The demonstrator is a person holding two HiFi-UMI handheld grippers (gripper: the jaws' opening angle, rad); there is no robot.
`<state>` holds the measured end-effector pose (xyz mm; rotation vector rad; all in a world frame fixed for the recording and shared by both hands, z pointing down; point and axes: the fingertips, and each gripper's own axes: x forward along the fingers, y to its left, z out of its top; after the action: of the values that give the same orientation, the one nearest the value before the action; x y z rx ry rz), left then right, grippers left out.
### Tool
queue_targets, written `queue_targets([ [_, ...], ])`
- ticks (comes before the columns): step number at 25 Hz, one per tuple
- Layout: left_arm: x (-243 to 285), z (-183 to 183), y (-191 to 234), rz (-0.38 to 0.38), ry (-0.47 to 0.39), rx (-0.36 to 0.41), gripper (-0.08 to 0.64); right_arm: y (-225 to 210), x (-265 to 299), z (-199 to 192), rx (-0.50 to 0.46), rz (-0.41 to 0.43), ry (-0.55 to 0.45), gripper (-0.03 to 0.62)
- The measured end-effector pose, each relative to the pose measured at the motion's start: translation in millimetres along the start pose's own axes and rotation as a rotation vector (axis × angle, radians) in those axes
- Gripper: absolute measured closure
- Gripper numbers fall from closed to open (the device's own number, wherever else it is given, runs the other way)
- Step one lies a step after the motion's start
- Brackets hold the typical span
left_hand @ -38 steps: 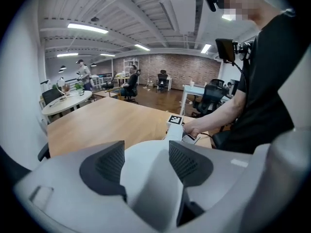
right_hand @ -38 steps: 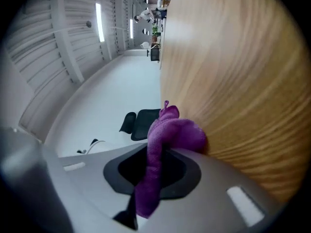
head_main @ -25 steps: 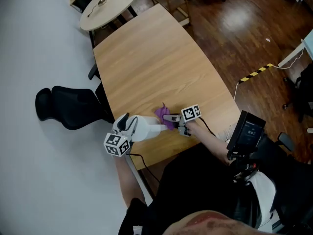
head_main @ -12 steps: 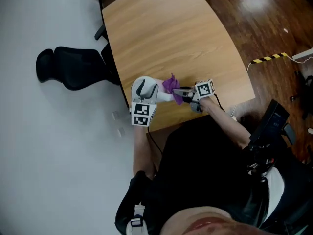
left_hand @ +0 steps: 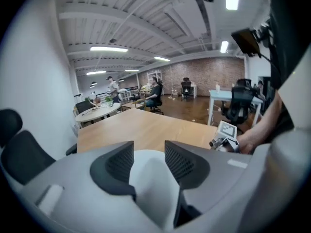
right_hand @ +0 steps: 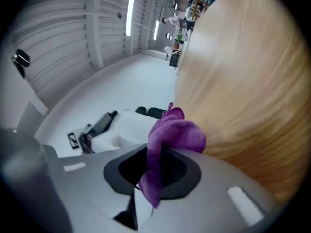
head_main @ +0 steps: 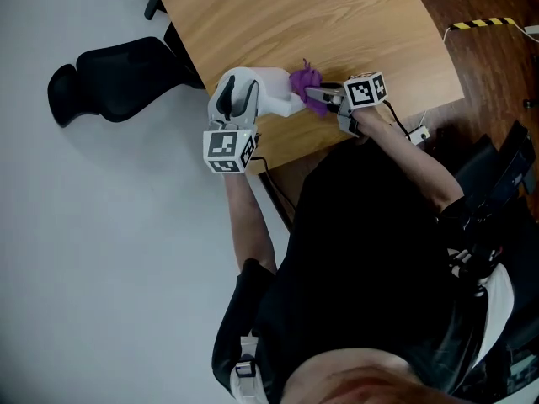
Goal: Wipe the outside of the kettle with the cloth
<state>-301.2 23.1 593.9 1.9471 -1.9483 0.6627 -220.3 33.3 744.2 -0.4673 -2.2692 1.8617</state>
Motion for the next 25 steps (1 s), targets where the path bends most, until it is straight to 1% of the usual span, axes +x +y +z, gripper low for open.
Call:
queue_targets([
  [1, -7, 3, 5, 0.035, -0.017, -0.047, 0.475, 34, -5, 13, -0.002, 0.087, -0.046, 0.534],
  [2, -13, 1, 10, 0.074, -0.021, -0.076, 0.491, 72, -9, 26, -0.002, 0.189, -0.086, 0.535],
  [3, -17, -4, 14, 0.11, -0.013, -0.086, 0.497, 106, -11, 35, -0.006, 0.287, -0.112, 0.535],
  [4, -19, -11, 17, 0.134, 0.0, -0.088, 0.497, 133, -11, 40, -0.016, 0.362, -0.118, 0.535],
  [5, -19, -19, 18, 0.15, 0.011, -0.082, 0.497, 149, -7, 40, -0.032, 0.402, -0.104, 0.535],
  [6, -19, -24, 18, 0.16, 0.019, -0.068, 0.495, 154, 0, 37, -0.05, 0.408, -0.078, 0.534],
  [8, -17, -30, 15, 0.167, 0.033, -0.017, 0.505, 139, 10, 26, -0.046, 0.383, -0.044, 0.534],
  [9, -16, -31, 13, 0.163, 0.037, 0.008, 0.503, 126, 12, 21, -0.025, 0.367, -0.041, 0.535],
  [10, -17, -32, 11, 0.16, 0.038, 0.026, 0.505, 108, 12, 14, -0.002, 0.334, -0.036, 0.535],
  [11, -18, -32, 11, 0.157, 0.035, 0.039, 0.509, 83, 12, 1, 0.022, 0.271, -0.018, 0.535],
  [12, -19, -31, 11, 0.155, 0.031, 0.049, 0.516, 54, 13, -14, 0.036, 0.189, 0.013, 0.537],
  [14, -20, -29, 15, 0.152, 0.022, 0.059, 0.524, 1, 16, -43, 0.036, 0.02, 0.089, 0.537],
  [15, -21, -26, 18, 0.152, 0.015, 0.058, 0.531, -18, 17, -54, 0.035, -0.049, 0.125, 0.537],
  [16, -22, -24, 21, 0.157, 0.007, 0.053, 0.539, -32, 17, -63, 0.036, -0.102, 0.158, 0.537],
  [17, -24, -23, 24, 0.167, -0.002, 0.047, 0.543, -38, 17, -68, 0.035, -0.137, 0.183, 0.535],
  [18, -25, -22, 25, 0.176, -0.011, 0.04, 0.54, -36, 16, -69, 0.024, -0.153, 0.193, 0.535],
  [19, -27, -21, 26, 0.181, -0.017, 0.037, 0.54, -26, 16, -63, -0.001, -0.144, 0.183, 0.535],
  [20, -27, -21, 24, 0.182, -0.02, 0.038, 0.54, -4, 15, -50, -0.043, -0.101, 0.149, 0.535],
  [21, -27, -21, 23, 0.183, -0.019, 0.042, 0.538, 27, 14, -32, -0.1, -0.022, 0.095, 0.535],
  [23, -27, -21, 22, 0.188, -0.018, 0.051, 0.528, 106, 11, 5, -0.226, 0.208, -0.027, 0.535],
  [24, -27, -21, 22, 0.191, -0.02, 0.05, 0.525, 142, 11, 16, -0.274, 0.318, -0.061, 0.535],
  [25, -28, -21, 23, 0.193, -0.023, 0.045, 0.525, 167, 14, 21, -0.307, 0.399, -0.065, 0.535],
])
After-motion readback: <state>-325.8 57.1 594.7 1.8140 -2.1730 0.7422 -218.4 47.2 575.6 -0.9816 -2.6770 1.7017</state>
